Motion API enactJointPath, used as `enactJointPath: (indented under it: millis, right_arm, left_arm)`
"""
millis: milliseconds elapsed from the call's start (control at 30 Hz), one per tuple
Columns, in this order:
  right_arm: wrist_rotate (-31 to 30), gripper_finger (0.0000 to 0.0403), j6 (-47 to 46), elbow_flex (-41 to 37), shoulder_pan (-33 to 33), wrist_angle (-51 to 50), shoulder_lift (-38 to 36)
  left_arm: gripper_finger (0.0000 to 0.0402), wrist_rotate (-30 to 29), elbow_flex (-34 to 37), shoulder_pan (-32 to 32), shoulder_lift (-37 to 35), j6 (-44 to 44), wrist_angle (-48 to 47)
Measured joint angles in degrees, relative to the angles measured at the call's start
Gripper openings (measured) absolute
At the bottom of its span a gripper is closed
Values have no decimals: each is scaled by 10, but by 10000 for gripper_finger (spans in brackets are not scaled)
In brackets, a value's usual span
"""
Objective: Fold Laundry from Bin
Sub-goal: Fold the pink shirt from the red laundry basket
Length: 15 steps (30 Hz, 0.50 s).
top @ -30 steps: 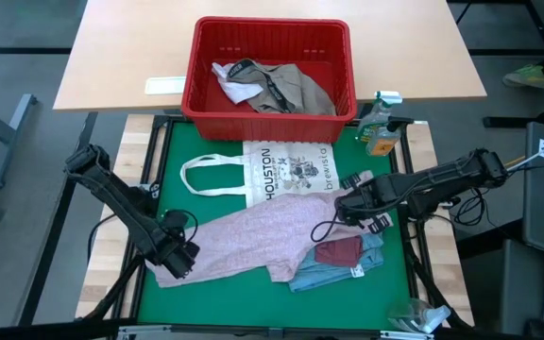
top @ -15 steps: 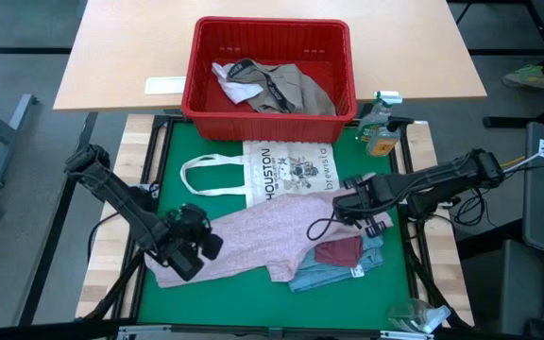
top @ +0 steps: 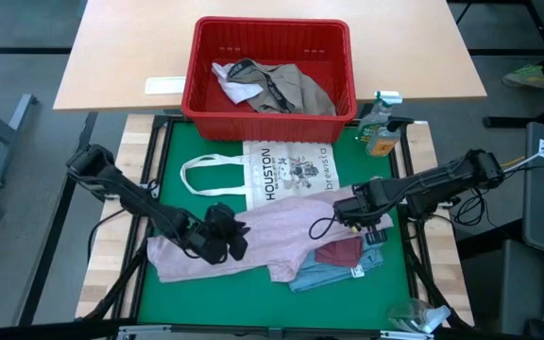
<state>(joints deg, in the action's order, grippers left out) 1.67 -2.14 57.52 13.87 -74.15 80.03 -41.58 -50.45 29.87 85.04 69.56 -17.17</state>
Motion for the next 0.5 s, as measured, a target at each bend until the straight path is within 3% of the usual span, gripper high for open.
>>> enactJointPath:
  millis: [133, 367, 500]
  right_arm:
    - [0, 7, -20, -21, 0, 14, 0]
    - [5, 24, -28, -24, 0, 12, 0]
    - [5, 54, -52, -24, 0, 11, 0]
  left_arm:
    - [101, 57, 57, -7, 16, 12, 70]
    - [101, 190, 106, 9, 53, 97, 74]
    - [101, 204, 117, 27, 67, 129, 78]
